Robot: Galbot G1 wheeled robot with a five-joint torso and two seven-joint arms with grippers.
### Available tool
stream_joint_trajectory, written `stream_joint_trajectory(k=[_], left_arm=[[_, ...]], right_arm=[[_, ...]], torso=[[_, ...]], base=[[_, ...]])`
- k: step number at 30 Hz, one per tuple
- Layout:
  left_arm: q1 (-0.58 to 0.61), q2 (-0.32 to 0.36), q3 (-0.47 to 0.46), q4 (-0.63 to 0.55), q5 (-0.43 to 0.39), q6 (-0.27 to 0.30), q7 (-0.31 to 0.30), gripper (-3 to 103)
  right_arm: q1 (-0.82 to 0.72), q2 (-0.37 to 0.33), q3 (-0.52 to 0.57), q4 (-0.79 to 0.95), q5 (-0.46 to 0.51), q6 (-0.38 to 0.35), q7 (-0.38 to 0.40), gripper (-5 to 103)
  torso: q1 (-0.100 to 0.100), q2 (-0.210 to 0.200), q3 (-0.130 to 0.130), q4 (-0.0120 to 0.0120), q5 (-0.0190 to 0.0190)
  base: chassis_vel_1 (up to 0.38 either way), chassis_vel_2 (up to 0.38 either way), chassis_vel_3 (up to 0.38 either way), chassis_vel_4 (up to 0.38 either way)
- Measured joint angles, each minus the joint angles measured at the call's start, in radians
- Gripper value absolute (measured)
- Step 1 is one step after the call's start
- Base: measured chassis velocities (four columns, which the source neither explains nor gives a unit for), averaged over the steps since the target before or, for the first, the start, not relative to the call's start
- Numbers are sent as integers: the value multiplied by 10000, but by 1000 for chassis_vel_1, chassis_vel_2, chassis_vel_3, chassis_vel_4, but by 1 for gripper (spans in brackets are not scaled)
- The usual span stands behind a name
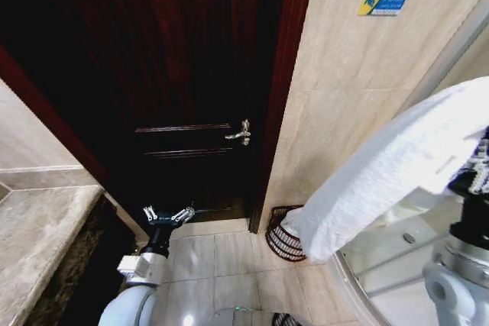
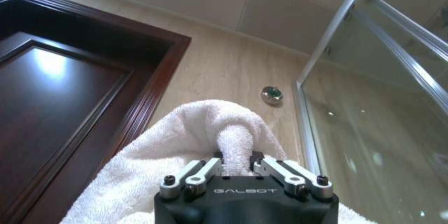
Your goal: Discard the used towel into the hamper.
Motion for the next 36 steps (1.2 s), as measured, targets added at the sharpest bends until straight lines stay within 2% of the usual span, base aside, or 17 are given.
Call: stream_joint_trajectory(k=[23, 36], left_arm=[[0, 0, 1, 0, 0, 0, 0, 100], [0, 0, 1, 0, 0, 0, 0, 100]], right_arm=[[-54, -21, 49, -159, 131, 244, 57, 14], [-64, -17, -58, -164, 233, 372, -319, 14]], torso=[[5, -3, 2, 1, 1], [3, 0, 1, 0, -1]], base=[[-72, 77, 63, -74], [0, 0, 0, 0]])
